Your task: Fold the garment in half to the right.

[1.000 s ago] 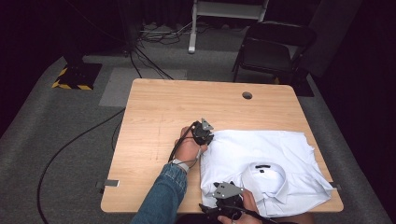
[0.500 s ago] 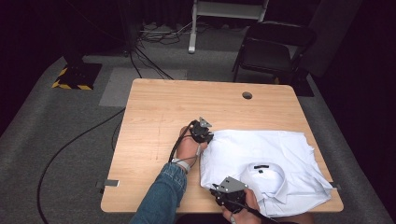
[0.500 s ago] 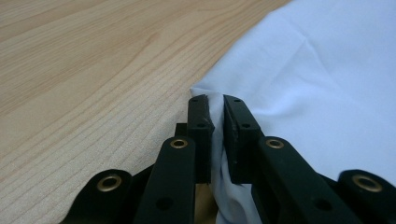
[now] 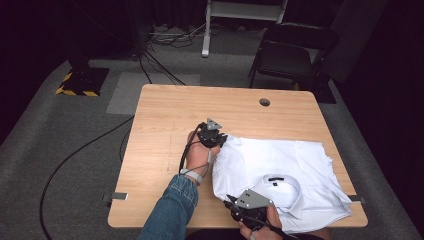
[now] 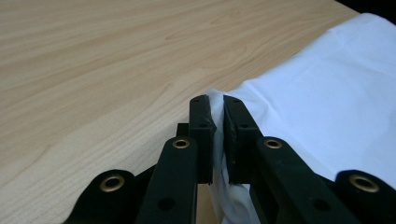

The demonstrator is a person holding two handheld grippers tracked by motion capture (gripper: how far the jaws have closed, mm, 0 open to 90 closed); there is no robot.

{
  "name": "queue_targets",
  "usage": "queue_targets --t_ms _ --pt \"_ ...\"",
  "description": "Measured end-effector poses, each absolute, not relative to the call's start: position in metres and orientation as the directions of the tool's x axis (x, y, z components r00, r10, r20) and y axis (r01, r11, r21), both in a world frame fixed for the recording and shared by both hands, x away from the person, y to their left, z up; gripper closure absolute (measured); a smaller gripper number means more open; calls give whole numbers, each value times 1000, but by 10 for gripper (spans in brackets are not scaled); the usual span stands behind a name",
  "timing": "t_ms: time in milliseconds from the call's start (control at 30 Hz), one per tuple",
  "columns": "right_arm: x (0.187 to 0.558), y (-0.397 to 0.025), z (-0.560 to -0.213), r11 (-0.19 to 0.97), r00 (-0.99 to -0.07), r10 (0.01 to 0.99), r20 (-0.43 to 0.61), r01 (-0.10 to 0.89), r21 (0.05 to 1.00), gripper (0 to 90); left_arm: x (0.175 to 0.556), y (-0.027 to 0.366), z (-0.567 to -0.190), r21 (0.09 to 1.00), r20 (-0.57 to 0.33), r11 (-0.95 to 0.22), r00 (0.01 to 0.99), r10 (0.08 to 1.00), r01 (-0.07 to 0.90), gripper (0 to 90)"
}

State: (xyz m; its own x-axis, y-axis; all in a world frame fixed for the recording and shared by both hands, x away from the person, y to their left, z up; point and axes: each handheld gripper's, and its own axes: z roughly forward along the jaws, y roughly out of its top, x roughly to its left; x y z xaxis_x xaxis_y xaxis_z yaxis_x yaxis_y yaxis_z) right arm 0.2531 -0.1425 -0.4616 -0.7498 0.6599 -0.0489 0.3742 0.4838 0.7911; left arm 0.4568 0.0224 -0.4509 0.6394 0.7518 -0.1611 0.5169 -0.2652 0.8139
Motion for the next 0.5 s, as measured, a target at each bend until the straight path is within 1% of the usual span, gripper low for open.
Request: queue_targets --t_ms 100,267,500 --pt "252 -144 -453 471 -748 662 -46 368 802 803 456 22 -441 831 -181 -235 646 742 503 831" --pt "251 -147 -439 449 -743 669 -37 364 816 802 457 20 -428 847 -170 -237 665 727 475 830" --pt "249 -145 -425 439 -741 670 -45 346 829 802 457 20 -411 870 -180 -215 693 698 443 829"
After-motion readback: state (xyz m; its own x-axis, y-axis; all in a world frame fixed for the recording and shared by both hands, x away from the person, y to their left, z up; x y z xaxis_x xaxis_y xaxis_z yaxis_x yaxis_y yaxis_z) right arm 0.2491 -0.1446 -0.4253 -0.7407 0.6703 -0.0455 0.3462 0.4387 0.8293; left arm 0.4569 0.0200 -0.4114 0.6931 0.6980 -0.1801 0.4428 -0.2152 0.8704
